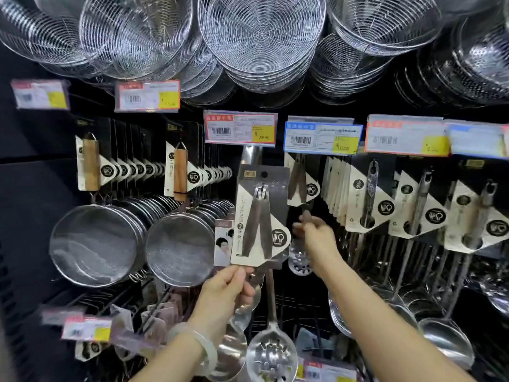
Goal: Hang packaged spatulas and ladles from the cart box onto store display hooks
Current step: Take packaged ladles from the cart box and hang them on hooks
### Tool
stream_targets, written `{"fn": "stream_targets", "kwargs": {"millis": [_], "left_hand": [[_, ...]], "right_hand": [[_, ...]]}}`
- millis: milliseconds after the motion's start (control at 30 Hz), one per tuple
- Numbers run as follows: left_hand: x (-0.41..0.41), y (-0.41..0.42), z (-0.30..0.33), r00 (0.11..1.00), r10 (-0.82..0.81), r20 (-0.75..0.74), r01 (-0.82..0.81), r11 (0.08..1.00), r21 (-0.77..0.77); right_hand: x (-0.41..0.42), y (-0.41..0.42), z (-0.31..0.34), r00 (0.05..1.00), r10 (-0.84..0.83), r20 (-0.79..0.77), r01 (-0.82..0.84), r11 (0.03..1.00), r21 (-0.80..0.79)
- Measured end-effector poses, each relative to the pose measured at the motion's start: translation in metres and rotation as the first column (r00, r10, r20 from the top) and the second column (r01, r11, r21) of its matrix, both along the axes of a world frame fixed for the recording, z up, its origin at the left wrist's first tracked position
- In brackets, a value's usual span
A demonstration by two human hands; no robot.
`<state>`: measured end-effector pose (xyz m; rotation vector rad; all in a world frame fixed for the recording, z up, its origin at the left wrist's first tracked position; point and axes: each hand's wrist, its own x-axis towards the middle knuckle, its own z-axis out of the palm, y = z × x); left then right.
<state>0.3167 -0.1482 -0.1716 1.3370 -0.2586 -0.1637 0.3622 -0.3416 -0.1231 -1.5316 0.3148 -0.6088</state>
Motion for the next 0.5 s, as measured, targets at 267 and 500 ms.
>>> {"fn": "stream_targets", "kwargs": {"millis": [267, 500], "left_hand": [[-0.006, -0.045, 0.013, 0.999, -0.012, 0.051, 0.011, 0.999, 0.03], [-0.01, -0.059, 0.033, 0.992, -0.09, 0.086, 0.092, 0.996, -0.019]], "right_hand": [[-0.084, 0.008, 0.031, 0.947, 0.309, 0.083, -0.268, 0.907, -0.324], [-0.09, -0.004, 0.052, 0.933, 0.281, 0.224, -0.187, 0.912, -0.366]]}}
